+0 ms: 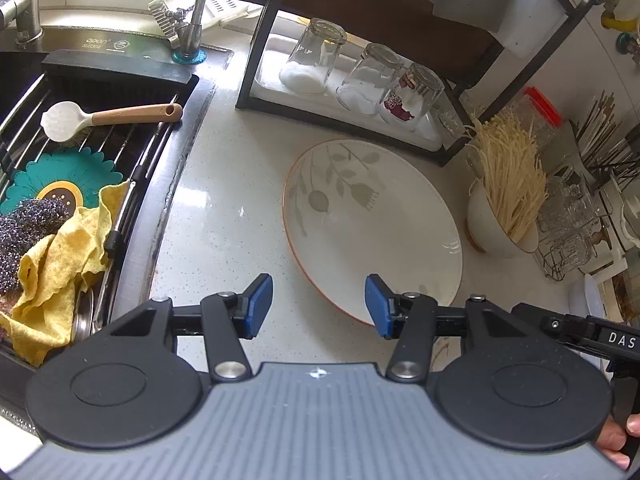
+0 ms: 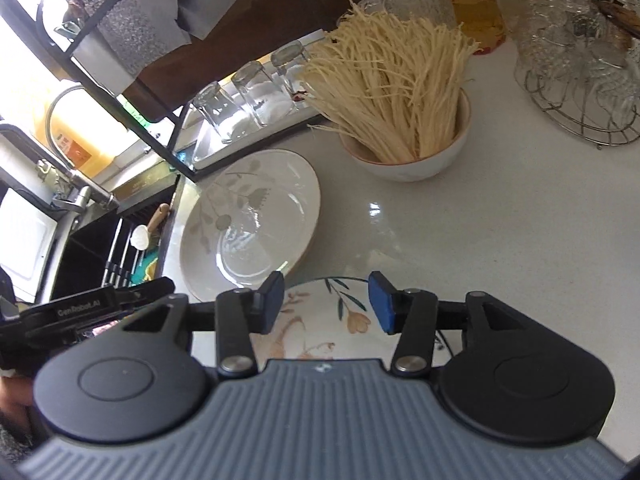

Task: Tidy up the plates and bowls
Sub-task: 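Move both grippers to the smaller white leaf plate by the glass rack, then close both grippers on the rim of the smaller white plate, then lift the smaller white plate with both grippers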

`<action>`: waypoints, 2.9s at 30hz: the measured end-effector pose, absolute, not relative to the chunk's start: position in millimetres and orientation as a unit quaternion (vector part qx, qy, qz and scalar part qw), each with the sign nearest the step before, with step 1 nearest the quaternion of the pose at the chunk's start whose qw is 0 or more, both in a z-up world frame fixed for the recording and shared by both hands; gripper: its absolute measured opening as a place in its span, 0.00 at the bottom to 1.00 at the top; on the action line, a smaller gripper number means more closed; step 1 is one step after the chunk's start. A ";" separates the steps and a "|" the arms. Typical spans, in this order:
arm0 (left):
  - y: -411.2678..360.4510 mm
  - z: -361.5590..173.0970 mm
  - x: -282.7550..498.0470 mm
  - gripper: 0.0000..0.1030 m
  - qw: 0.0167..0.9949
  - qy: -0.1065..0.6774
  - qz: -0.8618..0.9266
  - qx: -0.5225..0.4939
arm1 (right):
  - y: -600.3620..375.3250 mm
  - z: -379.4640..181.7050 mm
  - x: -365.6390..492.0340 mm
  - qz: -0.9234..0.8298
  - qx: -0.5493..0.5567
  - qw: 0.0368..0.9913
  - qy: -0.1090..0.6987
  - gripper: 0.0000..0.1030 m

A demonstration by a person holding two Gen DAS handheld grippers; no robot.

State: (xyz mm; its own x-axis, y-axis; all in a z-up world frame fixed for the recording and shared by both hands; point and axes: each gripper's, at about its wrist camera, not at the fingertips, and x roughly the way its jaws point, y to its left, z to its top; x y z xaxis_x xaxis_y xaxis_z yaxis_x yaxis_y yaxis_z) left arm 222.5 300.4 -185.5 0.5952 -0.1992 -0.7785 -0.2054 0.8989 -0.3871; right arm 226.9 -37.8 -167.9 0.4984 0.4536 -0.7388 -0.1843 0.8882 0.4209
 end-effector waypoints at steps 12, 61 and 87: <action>317.4 -204.8 270.2 0.55 0.860 0.457 -0.033 -0.225 | -4.8 -190.0 269.3 0.181 0.166 0.856 0.455 0.48; 339.1 -234.4 329.8 0.15 0.835 0.475 -0.060 -0.270 | 30.7 -221.6 320.5 0.154 0.135 0.847 0.490 0.24; 331.1 -210.1 298.4 0.15 0.841 0.470 -0.055 -0.262 | 15.3 -197.5 300.9 0.190 0.151 0.847 0.473 0.23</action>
